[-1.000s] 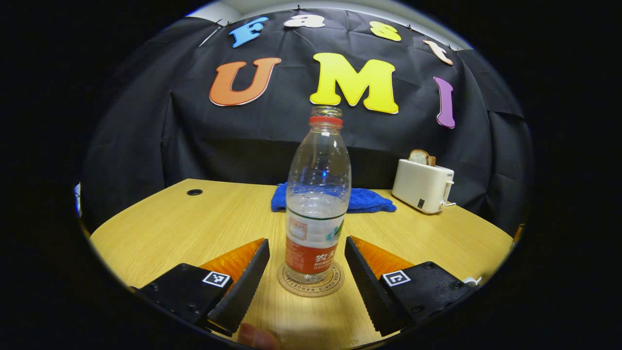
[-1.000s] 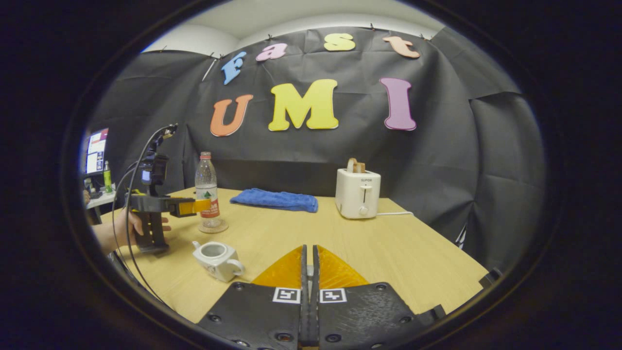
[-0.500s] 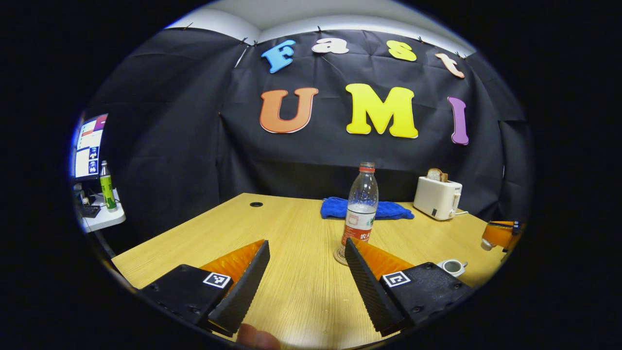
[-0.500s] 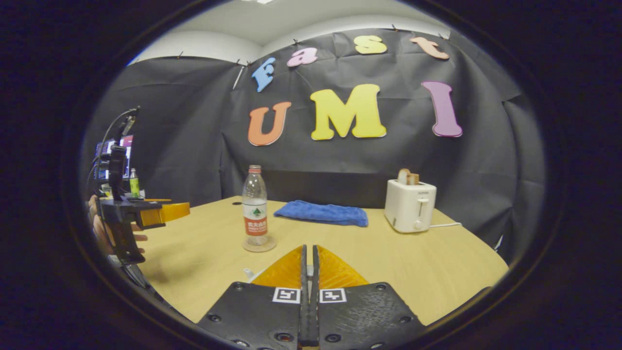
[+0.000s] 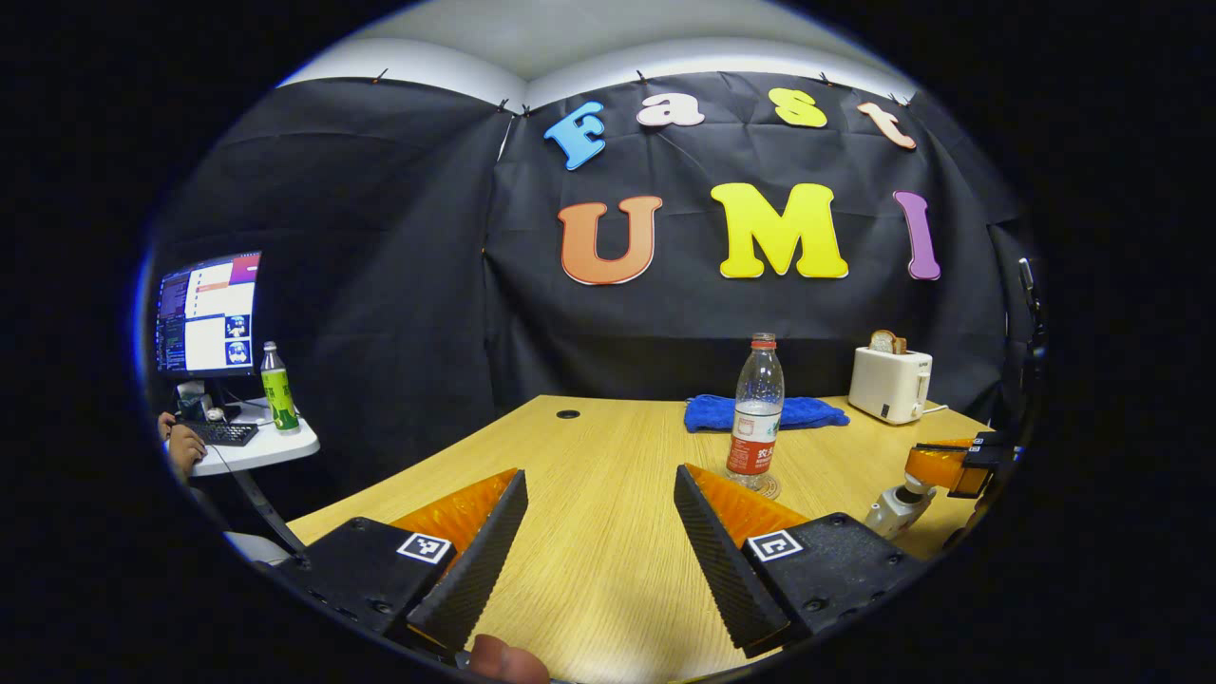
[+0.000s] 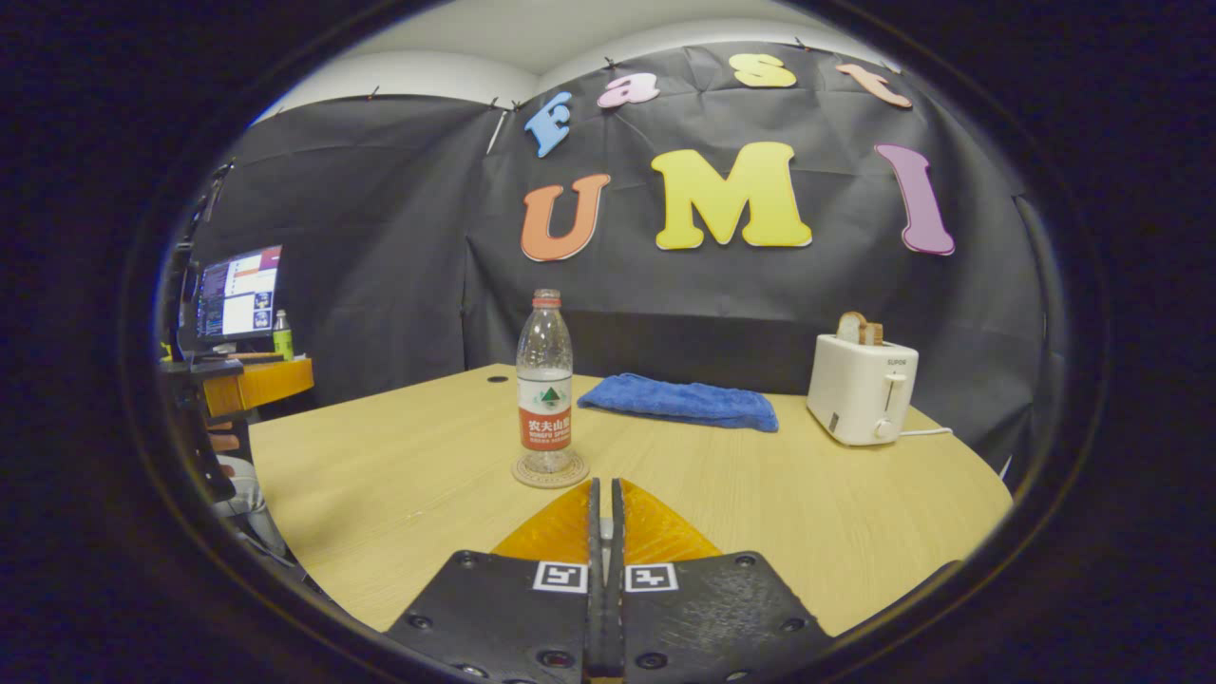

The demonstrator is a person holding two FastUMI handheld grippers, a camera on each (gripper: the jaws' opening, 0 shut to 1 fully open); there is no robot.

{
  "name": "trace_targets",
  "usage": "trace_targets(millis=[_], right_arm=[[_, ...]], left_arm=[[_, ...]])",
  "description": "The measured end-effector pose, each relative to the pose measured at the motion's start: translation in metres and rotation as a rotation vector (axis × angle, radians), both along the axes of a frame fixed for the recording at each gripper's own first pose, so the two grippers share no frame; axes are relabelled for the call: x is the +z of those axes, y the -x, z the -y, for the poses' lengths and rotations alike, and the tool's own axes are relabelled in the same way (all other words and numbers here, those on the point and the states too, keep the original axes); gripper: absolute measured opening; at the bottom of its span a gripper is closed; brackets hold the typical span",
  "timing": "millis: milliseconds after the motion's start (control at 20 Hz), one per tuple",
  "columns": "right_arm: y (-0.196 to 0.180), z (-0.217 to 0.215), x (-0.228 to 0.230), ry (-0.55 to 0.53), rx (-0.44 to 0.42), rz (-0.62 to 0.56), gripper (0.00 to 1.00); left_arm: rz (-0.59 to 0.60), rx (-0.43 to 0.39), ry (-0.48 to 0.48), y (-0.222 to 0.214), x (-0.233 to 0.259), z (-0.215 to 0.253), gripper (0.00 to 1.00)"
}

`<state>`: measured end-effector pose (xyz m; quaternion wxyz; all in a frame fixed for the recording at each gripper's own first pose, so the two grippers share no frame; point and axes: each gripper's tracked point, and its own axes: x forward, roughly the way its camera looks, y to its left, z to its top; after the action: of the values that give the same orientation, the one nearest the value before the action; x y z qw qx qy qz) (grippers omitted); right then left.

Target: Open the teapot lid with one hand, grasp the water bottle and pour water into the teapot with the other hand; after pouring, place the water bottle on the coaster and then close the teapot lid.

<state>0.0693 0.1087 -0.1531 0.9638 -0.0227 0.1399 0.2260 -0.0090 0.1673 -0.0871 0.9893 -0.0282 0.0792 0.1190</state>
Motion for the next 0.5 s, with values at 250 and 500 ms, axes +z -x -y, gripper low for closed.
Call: trace_targets(millis=[250, 500], right_arm=[[-0.0031, -0.0018, -0.0090, 0.014, -0.007, -0.010, 0.00], [-0.0029, 0.0000, -0.0108, 0.013, -0.015, -0.002, 0.00]], left_arm=[[0.010, 0.012, 0.027, 0.0049, 0.0019, -0.0041, 0.97], [0.008, 0.013, 0.058, 0.0045, 0.0005, -0.0084, 0.97]])
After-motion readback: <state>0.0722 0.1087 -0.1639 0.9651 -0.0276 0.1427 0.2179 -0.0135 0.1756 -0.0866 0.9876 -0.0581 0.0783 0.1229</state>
